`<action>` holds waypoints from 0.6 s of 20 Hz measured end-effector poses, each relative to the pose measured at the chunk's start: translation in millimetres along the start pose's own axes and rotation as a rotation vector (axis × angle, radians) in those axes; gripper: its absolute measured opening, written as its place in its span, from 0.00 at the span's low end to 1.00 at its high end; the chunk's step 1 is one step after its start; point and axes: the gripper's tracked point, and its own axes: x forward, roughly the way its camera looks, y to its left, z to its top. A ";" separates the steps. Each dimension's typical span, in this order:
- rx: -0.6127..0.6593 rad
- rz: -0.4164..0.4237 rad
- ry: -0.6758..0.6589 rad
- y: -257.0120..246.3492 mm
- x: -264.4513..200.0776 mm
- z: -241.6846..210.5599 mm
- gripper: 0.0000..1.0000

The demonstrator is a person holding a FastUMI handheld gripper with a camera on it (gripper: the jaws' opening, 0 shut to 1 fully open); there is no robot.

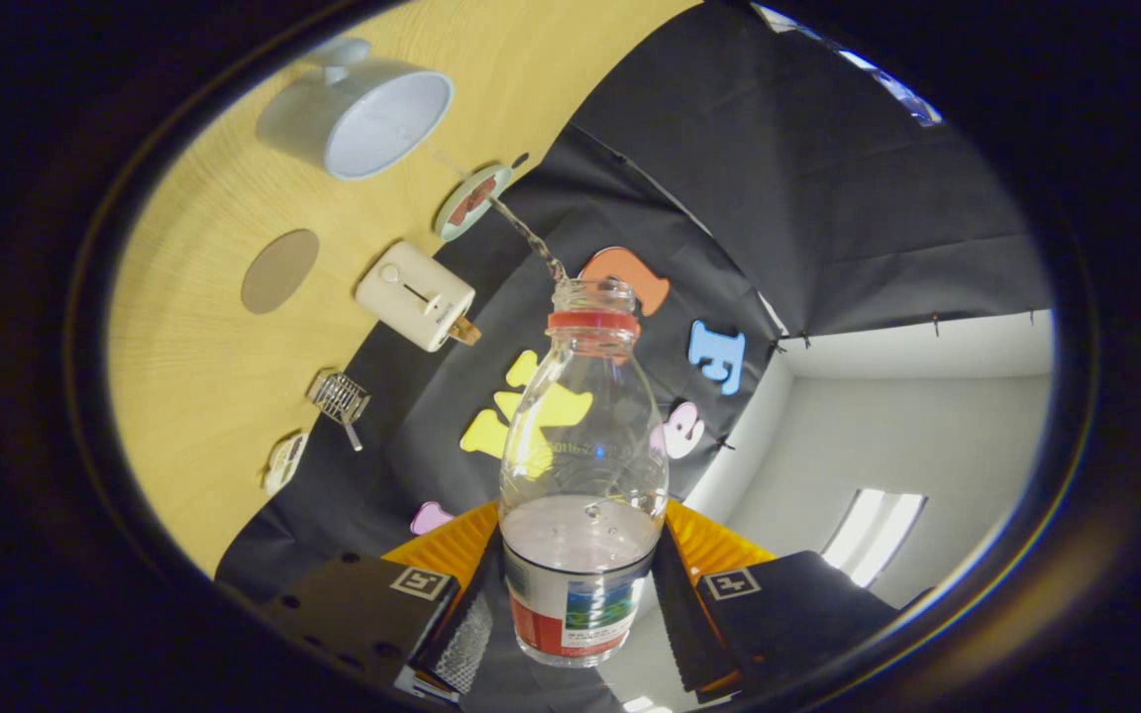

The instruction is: Take the bottle from table, then pour the juice into the cup, finally place the bottle on the coaster

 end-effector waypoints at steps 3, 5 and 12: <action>-0.010 -0.011 -0.012 -8.5 6.6 1.6 0.78; -0.027 -0.016 -0.014 -12.3 8.3 2.1 0.78; 0.010 -0.001 0.000 -9.4 7.9 2.7 0.78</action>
